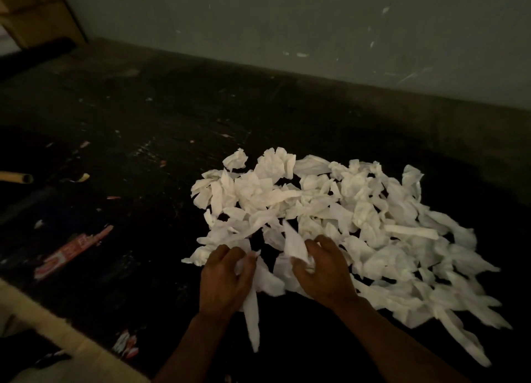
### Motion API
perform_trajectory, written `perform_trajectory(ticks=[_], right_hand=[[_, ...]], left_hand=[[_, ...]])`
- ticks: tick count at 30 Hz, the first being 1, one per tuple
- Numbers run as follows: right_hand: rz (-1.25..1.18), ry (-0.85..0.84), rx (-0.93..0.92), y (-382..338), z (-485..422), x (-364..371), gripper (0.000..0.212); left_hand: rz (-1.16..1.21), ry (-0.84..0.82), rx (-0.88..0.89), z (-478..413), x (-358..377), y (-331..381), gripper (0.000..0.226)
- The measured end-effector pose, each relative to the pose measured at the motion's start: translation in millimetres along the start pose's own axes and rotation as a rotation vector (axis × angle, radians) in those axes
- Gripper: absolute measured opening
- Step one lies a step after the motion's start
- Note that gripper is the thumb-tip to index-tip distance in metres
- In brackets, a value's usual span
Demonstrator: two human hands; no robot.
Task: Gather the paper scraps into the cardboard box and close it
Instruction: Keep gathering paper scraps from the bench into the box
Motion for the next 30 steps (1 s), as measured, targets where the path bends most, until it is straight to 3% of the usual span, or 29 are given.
perform_trajectory(ticks=[2, 6, 8, 10, 14, 22, 26, 30], right_hand=[[-0.008, 0.009, -0.014, -5.7, -2.0, -7.8, 0.042], [-0.175, 0.0, 0.0, -16.4, -3.2, -25.9, 0.038], [-0.289, -0.031, -0.017, -27.0, -5.4, -37.6, 0.056], [-0.311, -0.035, 0.005, -33.3, -8.0, -49.4, 0.069], [-0.244, 0.091, -0.081, -48.4, -11.3, -81.3, 0.051], [-0.213, 0.314, 0.002, -77.5, 4.3, -167.1, 0.049], [-0.175, 0.406, 0.086, -80.5, 35.7, -208.0, 0.051], [-0.143, 0.476, 0.15, -73.7, 76.6, -253.3, 0.053]], left_hand=[[-0.015, 0.052, -0.027, -6.8, -8.3, 10.4, 0.043], [0.027, 0.077, 0.02, -14.2, -25.9, 33.6, 0.02], [0.075, 0.083, 0.016, -16.5, -38.9, 46.1, 0.008], [0.099, 0.1, 0.042, -16.6, -51.9, 59.4, 0.022], [0.255, 0.041, 0.097, -13.6, -71.9, 83.0, 0.051], [0.412, -0.044, 0.095, -14.4, -100.1, 131.8, 0.022], [0.517, -0.091, 0.067, -1.5, -103.8, 158.5, 0.022], [0.576, -0.075, 0.156, 17.7, -101.7, 201.1, 0.029]])
Point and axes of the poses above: each hand's wrist, its own z-axis away from the middle knuckle, its own x-axis out of the palm, y = z × x, the point moved 5 cm from there along -z, towards the middle knuckle, and after that the axes turned 3 degrees about -z, right-handed, at the moved point
